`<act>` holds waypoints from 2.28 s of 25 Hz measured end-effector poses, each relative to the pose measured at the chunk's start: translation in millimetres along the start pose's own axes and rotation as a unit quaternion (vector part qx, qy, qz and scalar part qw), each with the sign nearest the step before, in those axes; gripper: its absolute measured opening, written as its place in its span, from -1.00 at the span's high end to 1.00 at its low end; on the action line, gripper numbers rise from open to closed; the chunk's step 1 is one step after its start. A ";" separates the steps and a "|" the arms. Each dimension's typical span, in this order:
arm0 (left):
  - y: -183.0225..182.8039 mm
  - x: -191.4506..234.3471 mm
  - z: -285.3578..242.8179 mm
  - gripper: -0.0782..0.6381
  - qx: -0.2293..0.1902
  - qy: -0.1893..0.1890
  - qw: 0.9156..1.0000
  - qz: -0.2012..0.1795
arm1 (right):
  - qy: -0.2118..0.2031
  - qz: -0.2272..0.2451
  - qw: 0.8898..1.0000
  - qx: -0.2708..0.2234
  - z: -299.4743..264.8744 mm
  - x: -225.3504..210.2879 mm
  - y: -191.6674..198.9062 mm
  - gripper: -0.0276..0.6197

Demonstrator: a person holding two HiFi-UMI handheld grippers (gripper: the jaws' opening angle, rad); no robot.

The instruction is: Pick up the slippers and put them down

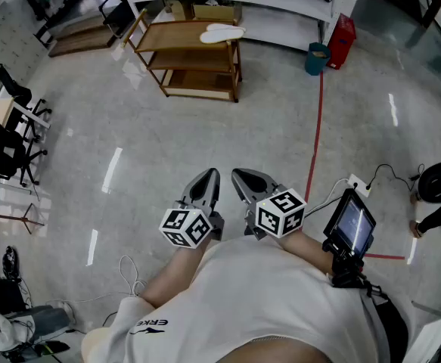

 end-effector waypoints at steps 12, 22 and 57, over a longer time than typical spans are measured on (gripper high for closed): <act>-6.0 7.3 -14.3 0.77 0.004 -0.008 1.000 0.009 | 0.014 -0.007 1.000 0.001 -8.7 -14.5 -7.7 0.90; -10.2 1.5 -77.9 0.77 0.009 -0.008 1.000 0.004 | 0.015 -0.018 1.000 -0.009 -15.2 -73.8 -29.5 0.90; -120.4 105.2 -314.1 0.77 0.054 0.104 0.993 0.014 | 0.106 -0.045 0.992 -0.050 -165.5 -238.1 -132.6 0.90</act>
Point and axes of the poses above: the fingertips, and each gripper's own axes: z backward along the fingers, x to its left, y out of its underside, the point moved 9 cm from there along z, backward along the fingers, and after that the axes turned 6 degrees about z, right-handed, at the moved point
